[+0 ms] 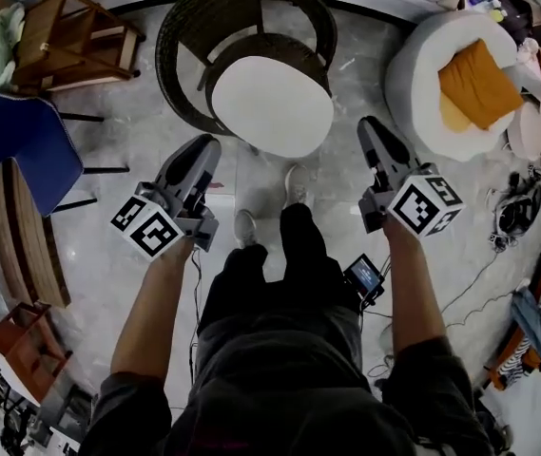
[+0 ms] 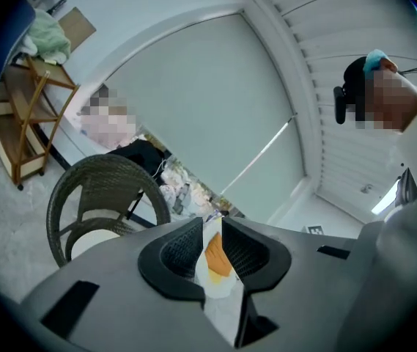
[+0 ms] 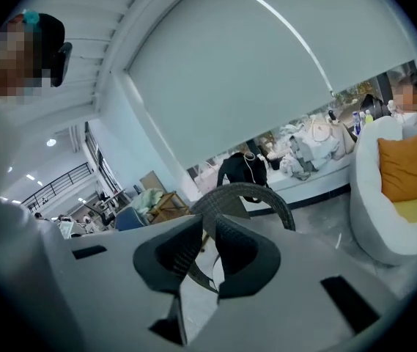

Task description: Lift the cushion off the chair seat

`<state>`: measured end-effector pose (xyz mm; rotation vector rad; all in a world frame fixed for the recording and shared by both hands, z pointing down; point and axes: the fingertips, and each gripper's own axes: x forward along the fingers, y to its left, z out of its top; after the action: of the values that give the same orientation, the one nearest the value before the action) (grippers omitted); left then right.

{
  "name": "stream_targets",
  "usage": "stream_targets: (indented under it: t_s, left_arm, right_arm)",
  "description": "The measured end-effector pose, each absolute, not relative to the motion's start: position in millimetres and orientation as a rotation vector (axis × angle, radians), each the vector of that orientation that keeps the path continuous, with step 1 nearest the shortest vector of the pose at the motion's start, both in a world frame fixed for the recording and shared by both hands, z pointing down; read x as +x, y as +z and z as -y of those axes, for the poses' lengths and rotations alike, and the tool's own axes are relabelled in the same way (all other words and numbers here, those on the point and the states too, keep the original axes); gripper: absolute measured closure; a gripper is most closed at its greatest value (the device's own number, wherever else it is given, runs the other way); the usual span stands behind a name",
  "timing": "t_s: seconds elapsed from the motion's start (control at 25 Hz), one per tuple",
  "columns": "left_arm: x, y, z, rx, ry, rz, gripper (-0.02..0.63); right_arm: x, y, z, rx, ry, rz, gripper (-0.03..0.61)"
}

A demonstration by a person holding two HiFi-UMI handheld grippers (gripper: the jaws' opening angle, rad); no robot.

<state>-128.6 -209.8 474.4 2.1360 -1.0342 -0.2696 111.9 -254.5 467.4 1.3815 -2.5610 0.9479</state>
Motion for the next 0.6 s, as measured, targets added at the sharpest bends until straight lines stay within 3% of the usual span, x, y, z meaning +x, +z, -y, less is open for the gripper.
stream_targets:
  t_s: [0.24, 0.6]
  left_arm:
    - [-109, 569, 219, 1.997, -0.221, 1.058, 0.514]
    - [-92, 676, 217, 1.872, -0.134, 1.066, 0.482]
  right_arm:
    - [130, 570, 277, 1.329, 1.035, 2.421, 0.561]
    - [146, 681, 283, 1.235, 1.173, 2.312, 0.47]
